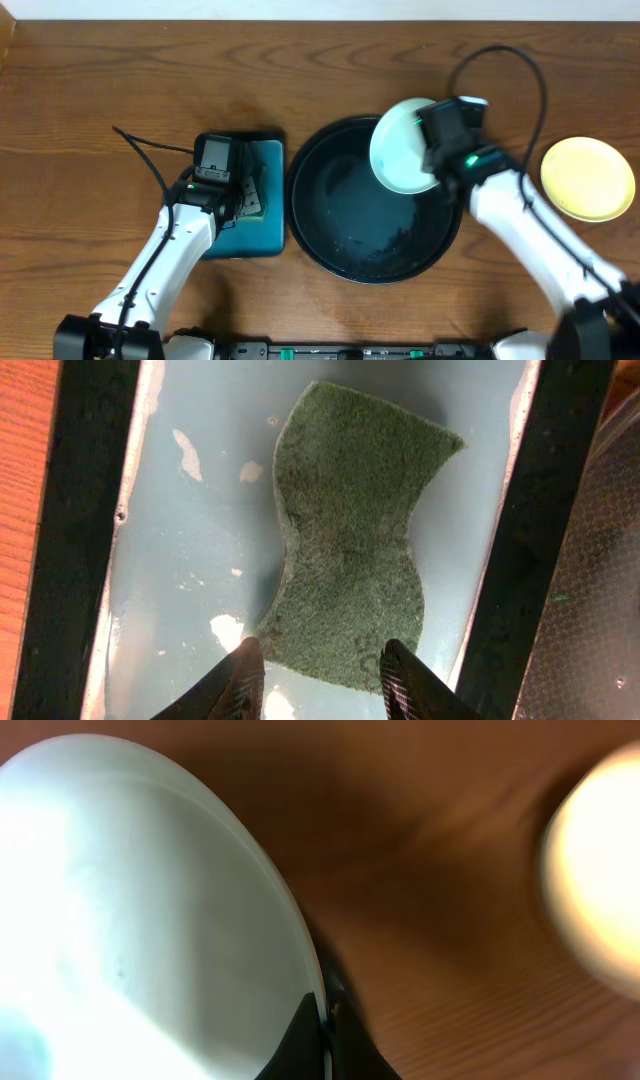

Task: Clean dirty plates on tray and stack at the side
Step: 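Carry the pale blue plate right and set it on the yellow plate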

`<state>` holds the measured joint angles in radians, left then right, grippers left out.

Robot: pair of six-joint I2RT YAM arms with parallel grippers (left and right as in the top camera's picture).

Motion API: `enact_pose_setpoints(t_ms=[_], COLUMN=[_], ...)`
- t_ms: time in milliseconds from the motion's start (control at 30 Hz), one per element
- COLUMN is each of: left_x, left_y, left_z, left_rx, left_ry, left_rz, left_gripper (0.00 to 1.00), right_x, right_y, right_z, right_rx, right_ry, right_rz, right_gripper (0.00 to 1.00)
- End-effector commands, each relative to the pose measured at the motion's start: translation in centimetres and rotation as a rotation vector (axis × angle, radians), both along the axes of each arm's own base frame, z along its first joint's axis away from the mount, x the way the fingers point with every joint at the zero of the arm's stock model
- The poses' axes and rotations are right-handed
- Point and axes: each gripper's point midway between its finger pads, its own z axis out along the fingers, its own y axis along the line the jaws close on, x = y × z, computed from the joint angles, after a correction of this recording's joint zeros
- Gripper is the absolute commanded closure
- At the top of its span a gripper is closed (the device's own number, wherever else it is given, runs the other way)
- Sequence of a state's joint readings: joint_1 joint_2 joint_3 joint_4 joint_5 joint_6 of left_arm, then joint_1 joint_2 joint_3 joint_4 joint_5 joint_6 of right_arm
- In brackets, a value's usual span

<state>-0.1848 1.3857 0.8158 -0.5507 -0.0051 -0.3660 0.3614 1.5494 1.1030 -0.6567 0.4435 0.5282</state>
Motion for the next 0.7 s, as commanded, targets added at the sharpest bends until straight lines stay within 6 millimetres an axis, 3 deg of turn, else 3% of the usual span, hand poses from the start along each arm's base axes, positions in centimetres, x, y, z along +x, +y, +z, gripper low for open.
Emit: enact_pose_setpoints(t_ms=[0, 100, 200, 400, 433, 467, 667], left_x=[-0.4, -0.5, -0.5, -0.4, -0.5, -0.5, -0.5], left_y=[0.2, 0.2, 0.2, 0.2, 0.2, 0.2, 0.2], left_z=[-0.3, -0.3, -0.3, -0.3, -0.3, -0.3, -0.3], left_rx=[0.005, 0.005, 0.005, 0.005, 0.005, 0.005, 0.005], left_ry=[0.019, 0.021, 0.021, 0.021, 0.021, 0.021, 0.021], left_rz=[0.008, 0.008, 0.008, 0.009, 0.009, 0.009, 0.009], left_gripper=[0.60, 0.60, 0.60, 0.60, 0.60, 0.60, 0.60], right_x=[-0.5, -0.3, -0.1, -0.4, -1.2, -1.6, -4.1], right_y=[0.5, -1.1, -3.4, -10.8, -13.4, -14.8, -21.5], right_z=[-4.5, -5.6, -5.5, -5.0, -5.1, -5.2, -5.2], right_rx=[0.428, 0.630, 0.750, 0.829, 0.840, 0.845, 0.863], right_ry=[0.179, 0.239, 0.236, 0.159, 0.141, 0.128, 0.048], right_rz=[-0.126, -0.189, -0.239, -0.390, -0.466, -0.506, -0.693], right_gripper=[0.99, 0.99, 0.99, 0.99, 0.99, 0.99, 0.99])
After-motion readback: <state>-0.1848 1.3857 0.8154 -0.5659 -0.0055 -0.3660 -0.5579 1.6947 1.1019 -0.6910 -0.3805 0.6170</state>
